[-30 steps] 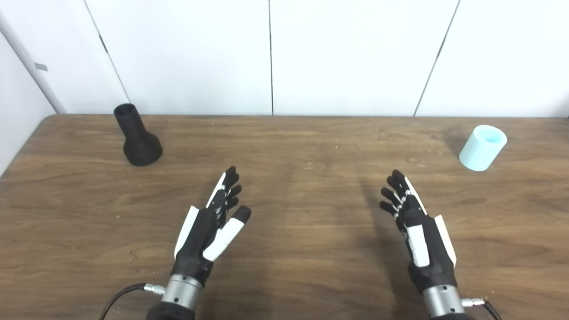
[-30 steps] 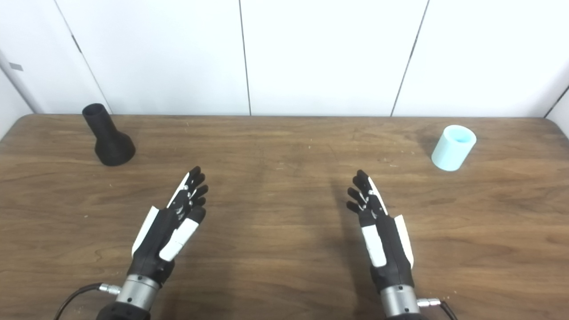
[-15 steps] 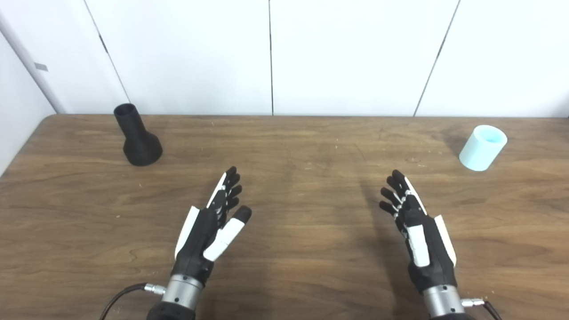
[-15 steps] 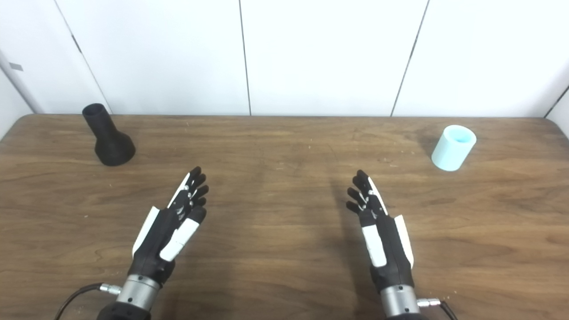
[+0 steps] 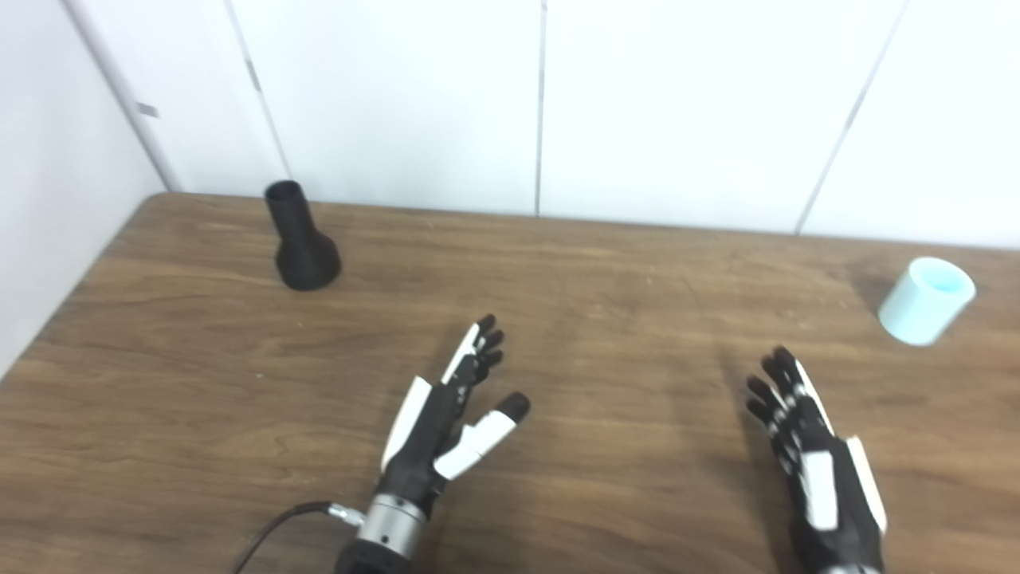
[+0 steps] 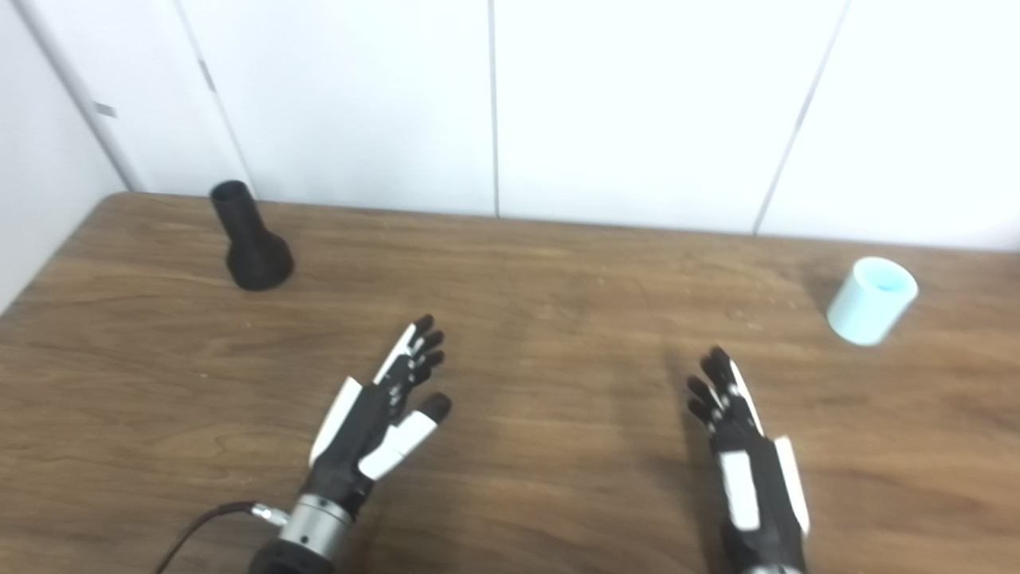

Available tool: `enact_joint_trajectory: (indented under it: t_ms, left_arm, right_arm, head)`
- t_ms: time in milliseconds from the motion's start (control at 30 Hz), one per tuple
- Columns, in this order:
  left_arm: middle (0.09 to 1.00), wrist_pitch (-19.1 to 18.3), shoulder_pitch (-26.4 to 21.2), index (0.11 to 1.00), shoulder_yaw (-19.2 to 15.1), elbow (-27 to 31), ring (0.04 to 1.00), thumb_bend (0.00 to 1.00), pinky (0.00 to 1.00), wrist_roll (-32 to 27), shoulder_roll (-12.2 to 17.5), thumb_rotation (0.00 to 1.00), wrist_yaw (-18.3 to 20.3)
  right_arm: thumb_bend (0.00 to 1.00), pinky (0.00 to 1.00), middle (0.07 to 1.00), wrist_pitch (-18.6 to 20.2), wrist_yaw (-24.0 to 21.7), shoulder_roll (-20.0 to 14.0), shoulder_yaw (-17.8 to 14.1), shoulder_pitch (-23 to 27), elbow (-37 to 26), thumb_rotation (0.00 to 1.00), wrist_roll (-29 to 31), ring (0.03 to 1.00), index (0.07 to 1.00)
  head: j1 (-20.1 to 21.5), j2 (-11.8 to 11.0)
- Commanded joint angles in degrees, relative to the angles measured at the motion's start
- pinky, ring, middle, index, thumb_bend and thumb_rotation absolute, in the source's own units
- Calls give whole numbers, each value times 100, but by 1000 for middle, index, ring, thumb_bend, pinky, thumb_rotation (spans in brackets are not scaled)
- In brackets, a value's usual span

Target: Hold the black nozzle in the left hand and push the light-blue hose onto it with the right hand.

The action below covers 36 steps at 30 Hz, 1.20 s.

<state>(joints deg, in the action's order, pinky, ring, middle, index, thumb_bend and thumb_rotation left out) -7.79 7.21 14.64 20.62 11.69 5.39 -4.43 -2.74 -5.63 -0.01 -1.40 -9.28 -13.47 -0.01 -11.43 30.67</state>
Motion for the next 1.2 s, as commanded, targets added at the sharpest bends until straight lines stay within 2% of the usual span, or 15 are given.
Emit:
enact_joint_trajectory:
  t_ms: [0, 233, 300, 433, 567, 700, 933, 1067, 1167]
  left_arm:
    - [959, 283, 214, 1000, 17, 52, 933, 865, 967, 88, -414, 825, -139]
    - [961, 624, 215, 1000, -23, -136, 934, 838, 950, 34, -320, 829, -205]
    - [961, 662, 197, 1000, -100, -170, 937, 835, 974, 7, -279, 830, -210]
    - [960, 820, 29, 1000, -430, -262, 946, 835, 998, -19, -86, 830, -248]
    - [967, 1068, -196, 1000, -873, -441, 956, 837, 1000, 214, 24, 842, -493]
    - [972, 1243, -382, 1000, -1193, -529, 967, 820, 1000, 331, 38, 840, -640]
    - [971, 1254, -739, 1000, -1553, -668, 972, 770, 1000, 423, 204, 838, -666]
    - [983, 1279, -1028, 1000, -1989, -935, 980, 736, 1000, 503, 435, 830, -797]
    - [992, 1277, -1136, 1000, -2223, -1037, 995, 723, 1000, 344, 472, 819, -783]
  right_arm:
    - [667, 902, 963, -397, -87, -257, -14, -248, 49, 962, 92, 920, 966]
    - [660, 892, 965, -627, -107, -265, 11, -277, 211, 961, 30, 919, 963]
    - [659, 891, 965, -663, -99, -250, 26, -278, 249, 960, 0, 918, 963]
    - [660, 886, 962, -736, -75, -211, 59, -286, 340, 953, -46, 915, 961]
    - [676, 875, 958, -754, -65, -173, 66, -287, 417, 938, -44, 910, 956]
    - [676, 870, 955, -704, -65, -148, 78, -311, 379, 929, -45, 907, 953]
    - [660, 878, 956, -653, -93, -164, 97, -342, 339, 933, -4, 908, 952]
    - [657, 882, 954, -643, -84, -172, 77, -324, 363, 936, 17, 910, 954]
    - [659, 883, 950, -637, -70, -161, 82, -325, 358, 939, 1, 910, 955]
  head:
    - [8, -55]
    - [63, -192]
    - [88, -237]
    - [172, -400]
    - [203, -488]
    - [190, -494]
    - [153, -482]
    - [127, -473]
    - [131, -463]
